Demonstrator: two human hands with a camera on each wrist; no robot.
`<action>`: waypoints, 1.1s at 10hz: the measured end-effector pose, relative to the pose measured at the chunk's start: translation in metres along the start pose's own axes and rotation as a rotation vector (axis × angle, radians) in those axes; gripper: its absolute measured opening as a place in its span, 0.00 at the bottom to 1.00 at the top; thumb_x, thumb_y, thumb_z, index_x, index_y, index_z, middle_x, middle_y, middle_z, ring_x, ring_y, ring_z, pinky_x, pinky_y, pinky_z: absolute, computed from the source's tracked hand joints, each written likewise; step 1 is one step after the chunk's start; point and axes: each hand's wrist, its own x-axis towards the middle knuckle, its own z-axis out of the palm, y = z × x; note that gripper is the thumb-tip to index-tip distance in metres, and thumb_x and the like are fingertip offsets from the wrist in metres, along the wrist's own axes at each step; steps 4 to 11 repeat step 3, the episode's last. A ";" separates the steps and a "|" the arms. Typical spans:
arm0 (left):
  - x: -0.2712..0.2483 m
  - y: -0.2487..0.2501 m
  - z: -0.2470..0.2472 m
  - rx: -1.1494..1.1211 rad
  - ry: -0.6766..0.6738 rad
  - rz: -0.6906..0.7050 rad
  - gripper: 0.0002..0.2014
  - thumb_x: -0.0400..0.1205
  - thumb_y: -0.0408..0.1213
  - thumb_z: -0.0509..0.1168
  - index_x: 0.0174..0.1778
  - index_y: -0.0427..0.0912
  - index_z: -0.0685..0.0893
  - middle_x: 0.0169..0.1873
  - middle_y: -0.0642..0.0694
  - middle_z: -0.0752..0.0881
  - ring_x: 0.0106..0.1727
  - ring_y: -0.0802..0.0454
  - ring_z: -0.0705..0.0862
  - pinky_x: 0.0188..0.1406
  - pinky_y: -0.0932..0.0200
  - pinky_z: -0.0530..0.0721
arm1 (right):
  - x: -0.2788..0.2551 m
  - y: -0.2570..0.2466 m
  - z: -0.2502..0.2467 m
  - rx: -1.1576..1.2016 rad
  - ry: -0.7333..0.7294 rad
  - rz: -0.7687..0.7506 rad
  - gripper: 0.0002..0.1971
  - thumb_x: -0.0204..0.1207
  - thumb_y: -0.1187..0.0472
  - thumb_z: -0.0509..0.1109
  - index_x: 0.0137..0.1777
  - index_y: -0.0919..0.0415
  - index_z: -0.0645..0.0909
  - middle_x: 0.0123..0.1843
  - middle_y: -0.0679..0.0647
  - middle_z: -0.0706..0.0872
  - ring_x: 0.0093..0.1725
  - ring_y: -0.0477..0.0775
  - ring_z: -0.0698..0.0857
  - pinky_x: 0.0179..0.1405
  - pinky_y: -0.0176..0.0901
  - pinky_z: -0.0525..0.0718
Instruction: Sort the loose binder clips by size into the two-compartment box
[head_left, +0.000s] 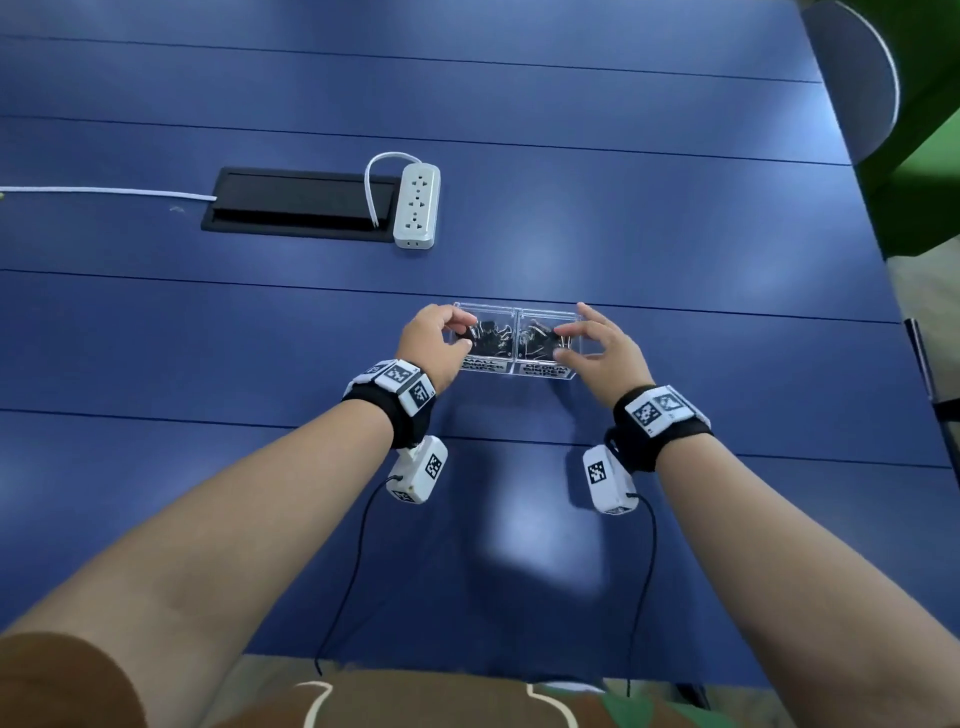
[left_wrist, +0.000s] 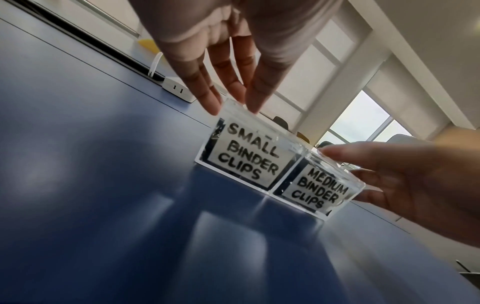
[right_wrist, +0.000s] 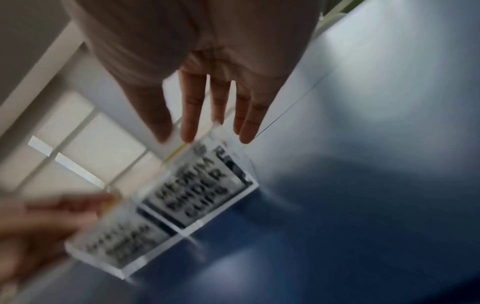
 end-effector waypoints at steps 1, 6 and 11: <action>-0.001 -0.001 0.002 0.026 0.001 0.004 0.11 0.76 0.27 0.67 0.50 0.44 0.86 0.52 0.45 0.83 0.52 0.53 0.82 0.56 0.64 0.75 | -0.005 0.004 0.005 -0.090 -0.011 -0.058 0.12 0.76 0.56 0.72 0.58 0.45 0.83 0.81 0.41 0.65 0.60 0.45 0.82 0.63 0.41 0.80; -0.002 0.006 -0.004 0.033 0.031 0.028 0.09 0.77 0.28 0.67 0.51 0.43 0.86 0.54 0.46 0.83 0.51 0.56 0.80 0.58 0.63 0.75 | -0.008 -0.005 0.004 -0.121 0.012 -0.056 0.13 0.79 0.55 0.67 0.63 0.43 0.79 0.83 0.44 0.61 0.70 0.48 0.78 0.68 0.46 0.78; -0.002 0.006 -0.004 0.033 0.031 0.028 0.09 0.77 0.28 0.67 0.51 0.43 0.86 0.54 0.46 0.83 0.51 0.56 0.80 0.58 0.63 0.75 | -0.008 -0.005 0.004 -0.121 0.012 -0.056 0.13 0.79 0.55 0.67 0.63 0.43 0.79 0.83 0.44 0.61 0.70 0.48 0.78 0.68 0.46 0.78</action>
